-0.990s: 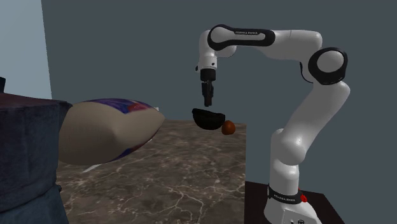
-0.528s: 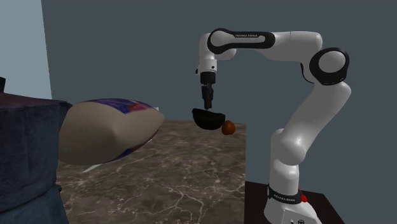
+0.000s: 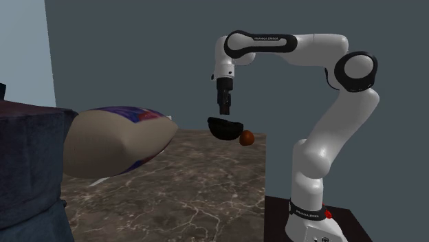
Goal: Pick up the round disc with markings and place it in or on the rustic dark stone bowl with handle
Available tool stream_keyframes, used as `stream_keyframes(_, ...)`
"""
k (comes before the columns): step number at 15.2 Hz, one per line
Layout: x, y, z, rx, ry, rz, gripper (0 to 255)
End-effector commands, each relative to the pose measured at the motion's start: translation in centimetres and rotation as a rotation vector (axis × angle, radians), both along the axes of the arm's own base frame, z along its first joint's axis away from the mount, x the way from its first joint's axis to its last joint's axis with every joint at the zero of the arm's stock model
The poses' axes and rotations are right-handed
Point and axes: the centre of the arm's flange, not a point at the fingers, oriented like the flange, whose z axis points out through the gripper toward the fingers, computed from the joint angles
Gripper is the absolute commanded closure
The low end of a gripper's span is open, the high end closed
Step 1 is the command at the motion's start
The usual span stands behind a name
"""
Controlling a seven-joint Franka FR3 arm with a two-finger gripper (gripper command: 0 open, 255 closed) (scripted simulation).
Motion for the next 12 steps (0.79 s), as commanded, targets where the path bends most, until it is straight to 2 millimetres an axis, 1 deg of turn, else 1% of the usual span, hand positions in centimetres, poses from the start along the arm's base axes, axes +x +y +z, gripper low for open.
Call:
stream_keyframes(1, 0.1, -0.1, 1.3, 0.000, 0.000, 0.000, 0)
stream_keyframes(4, 0.2, -0.5, 5.0, 0.000, 0.000, 0.000, 0)
stream_keyframes(12, 0.2, -0.5, 5.0, 0.000, 0.000, 0.000, 0)
